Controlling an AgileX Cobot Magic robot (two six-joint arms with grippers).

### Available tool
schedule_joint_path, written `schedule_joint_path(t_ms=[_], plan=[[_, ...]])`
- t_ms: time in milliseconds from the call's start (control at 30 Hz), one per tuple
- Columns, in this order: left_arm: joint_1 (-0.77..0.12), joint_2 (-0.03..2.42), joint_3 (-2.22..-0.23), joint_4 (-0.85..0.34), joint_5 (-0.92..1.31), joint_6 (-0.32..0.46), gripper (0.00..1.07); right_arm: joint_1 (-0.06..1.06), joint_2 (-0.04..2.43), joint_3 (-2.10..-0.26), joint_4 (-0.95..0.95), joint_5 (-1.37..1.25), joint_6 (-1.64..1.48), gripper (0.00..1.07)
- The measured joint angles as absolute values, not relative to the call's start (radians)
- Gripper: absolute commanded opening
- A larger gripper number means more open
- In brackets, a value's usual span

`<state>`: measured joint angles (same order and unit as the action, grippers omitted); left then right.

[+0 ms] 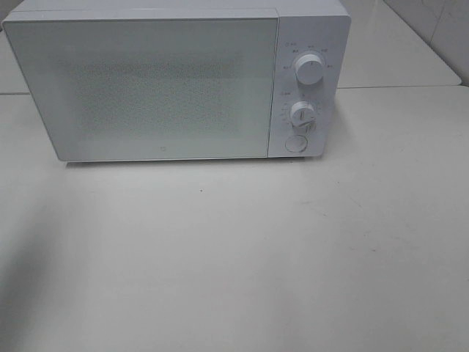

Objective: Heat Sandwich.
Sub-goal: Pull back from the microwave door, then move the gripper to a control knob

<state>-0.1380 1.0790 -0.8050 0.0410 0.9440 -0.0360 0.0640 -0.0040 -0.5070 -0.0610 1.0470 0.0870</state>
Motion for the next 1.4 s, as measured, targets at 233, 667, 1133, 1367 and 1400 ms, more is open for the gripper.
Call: schedule_joint_path(t_ms=[233, 667, 1133, 1367, 1400], plan=[[-0.137, 0.957, -0.787, 0.131, 1.033, -0.100, 1.01, 0.064, -0.004, -0.507, -0.061, 1.047, 0.087, 0.76], [-0.137, 0.548, -0.588, 0.109, 1.063, -0.068, 1.01, 0.064, -0.004, -0.507, -0.061, 1.047, 0.087, 0.76], [-0.137, 0.348, -0.498, 0.036, 1.053, 0.024, 1.01, 0.064, -0.004, -0.507, -0.061, 1.047, 0.087, 0.76], [-0.137, 0.346, -0.498, 0.031, 1.053, 0.026, 1.01, 0.064, -0.004, -0.507, -0.061, 1.047, 0.087, 0.76], [-0.137, 0.346, -0.498, 0.031, 1.053, 0.026, 1.01, 0.064, -0.004, -0.507, -0.061, 1.047, 0.087, 0.76]])
